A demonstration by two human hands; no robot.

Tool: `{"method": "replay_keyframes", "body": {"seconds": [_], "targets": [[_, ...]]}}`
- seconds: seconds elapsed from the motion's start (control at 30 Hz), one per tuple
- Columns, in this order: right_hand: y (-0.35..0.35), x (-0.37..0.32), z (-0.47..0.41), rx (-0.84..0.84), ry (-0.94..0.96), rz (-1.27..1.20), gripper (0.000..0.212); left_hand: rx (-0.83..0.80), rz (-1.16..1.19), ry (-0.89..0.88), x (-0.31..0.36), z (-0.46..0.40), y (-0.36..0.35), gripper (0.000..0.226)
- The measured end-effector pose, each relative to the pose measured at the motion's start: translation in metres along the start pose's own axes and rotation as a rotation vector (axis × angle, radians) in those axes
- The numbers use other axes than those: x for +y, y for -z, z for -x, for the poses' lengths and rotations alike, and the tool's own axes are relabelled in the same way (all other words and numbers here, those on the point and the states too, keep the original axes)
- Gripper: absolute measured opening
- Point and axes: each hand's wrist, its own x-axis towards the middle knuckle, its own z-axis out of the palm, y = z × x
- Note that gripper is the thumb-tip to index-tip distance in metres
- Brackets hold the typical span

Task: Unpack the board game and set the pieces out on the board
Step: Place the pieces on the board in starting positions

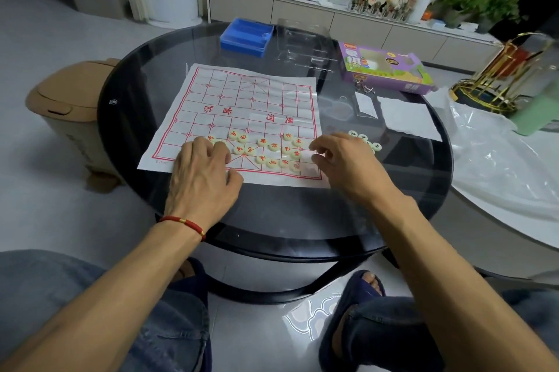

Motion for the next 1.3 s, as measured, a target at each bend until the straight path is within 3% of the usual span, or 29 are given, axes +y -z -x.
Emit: {"method": "replay_keyframes", "body": {"seconds": [0.13, 0.23, 0.33, 0.47, 0.87, 1.3], "targets": [[0.028, 0.042, 0.003, -0.003, -0.089, 0.143, 0.008, -0.007, -0.01, 0.002, 0.001, -0.001, 0.002, 0.025], [0.035, 0.056, 0.004, -0.085, -0.099, 0.19, 0.018, -0.029, 0.005, 0.033, 0.006, 0.001, 0.003, 0.024], [0.03, 0.055, 0.0, -0.115, -0.049, 0.149, 0.03, -0.034, -0.012, 0.032, 0.014, 0.004, 0.003, 0.023], [0.012, 0.055, -0.005, -0.169, 0.011, 0.195, 0.01, -0.043, -0.033, 0.024, 0.022, 0.008, 0.003, 0.017], [0.017, 0.057, 0.011, -0.1, -0.002, 0.033, 0.007, -0.021, -0.051, 0.032, 0.015, -0.06, 0.013, 0.03], [0.022, 0.056, -0.003, -0.225, -0.129, 0.021, 0.008, -0.328, -0.198, -0.036, -0.061, -0.142, -0.027, 0.054]]}}
